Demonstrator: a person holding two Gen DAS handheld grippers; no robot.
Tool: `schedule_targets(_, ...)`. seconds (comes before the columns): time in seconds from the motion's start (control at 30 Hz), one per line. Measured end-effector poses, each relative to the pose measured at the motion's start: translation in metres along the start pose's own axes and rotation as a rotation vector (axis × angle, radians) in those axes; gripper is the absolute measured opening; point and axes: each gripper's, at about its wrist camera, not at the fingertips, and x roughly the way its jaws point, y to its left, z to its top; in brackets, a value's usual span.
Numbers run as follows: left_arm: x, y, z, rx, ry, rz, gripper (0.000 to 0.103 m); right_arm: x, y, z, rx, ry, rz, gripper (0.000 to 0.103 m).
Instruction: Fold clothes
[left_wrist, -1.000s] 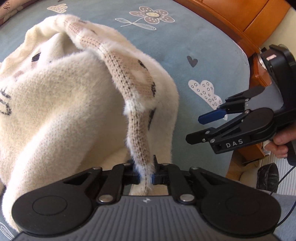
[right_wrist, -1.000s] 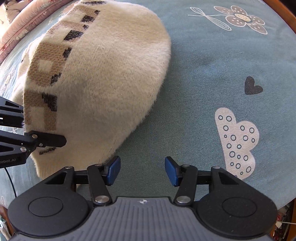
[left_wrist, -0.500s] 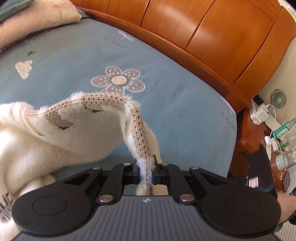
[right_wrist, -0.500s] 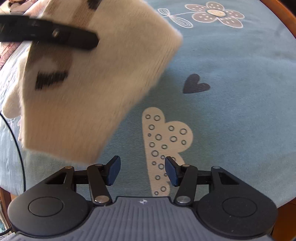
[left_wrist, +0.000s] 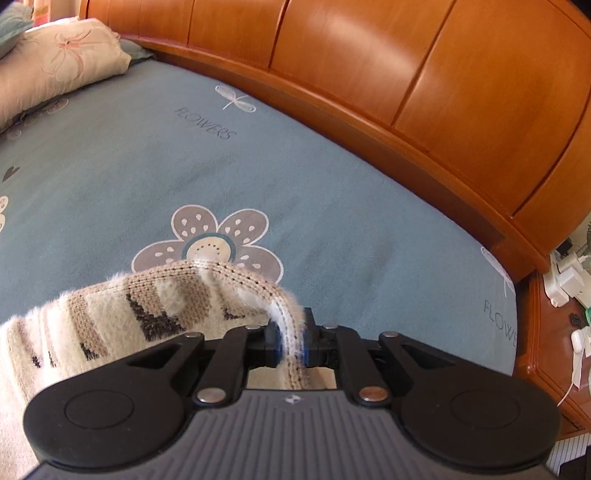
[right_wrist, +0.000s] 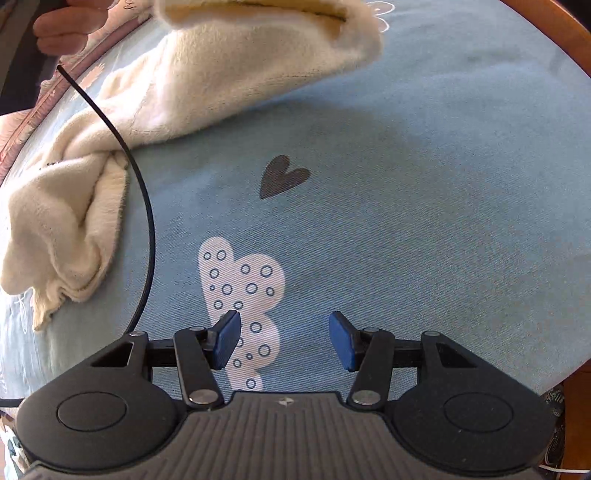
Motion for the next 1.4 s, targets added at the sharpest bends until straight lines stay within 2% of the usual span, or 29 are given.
schedule_targets(0.17, 0.001, 0.005, -0.008, -0.010, -0.013, -0.004, 0.018, 0.000, -0.003, 0.003, 0.009, 0.006, -0.003, 0.058)
schedule_targets(0.23, -0.005, 0.013, -0.012, -0.034, -0.027, -0.007, 0.029, 0.002, 0.001, 0.004, -0.002, 0.011, -0.003, 0.058)
schedule_targets(0.3, -0.015, 0.025, -0.015, -0.051, -0.063, -0.003, 0.034, 0.005, 0.005, 0.007, -0.013, 0.016, -0.004, 0.058)
schedule_targets(0.43, -0.038, 0.050, -0.008, -0.105, -0.141, 0.027, 0.035, 0.003, 0.014, 0.012, -0.040, 0.015, -0.008, 0.058)
schedule_targets(0.53, -0.052, 0.067, -0.009, -0.131, -0.151, 0.062, 0.035, 0.008, 0.021, 0.017, -0.051, 0.018, -0.012, 0.058)
schedule_targets(0.6, -0.061, 0.076, -0.022, -0.143, -0.147, 0.068, 0.036, 0.009, 0.029, 0.021, -0.067, 0.020, -0.010, 0.058)
schedule_targets(0.73, -0.072, 0.087, -0.060, -0.136, -0.081, 0.105, 0.036, 0.012, 0.046, 0.024, -0.106, 0.028, 0.004, 0.058)
schedule_targets(1.07, -0.123, 0.082, -0.183, -0.148, 0.098, 0.119, 0.037, 0.028, 0.095, 0.020, -0.190, 0.081, 0.027, 0.058)
schedule_targets(1.2, -0.147, 0.081, -0.220, -0.110, 0.117, 0.155, 0.038, 0.033, 0.116, 0.018, -0.227, 0.095, 0.028, 0.058)
schedule_targets(1.4, -0.181, 0.086, -0.256, -0.150, 0.088, 0.131, 0.039, 0.040, 0.151, 0.012, -0.292, 0.108, 0.032, 0.058)
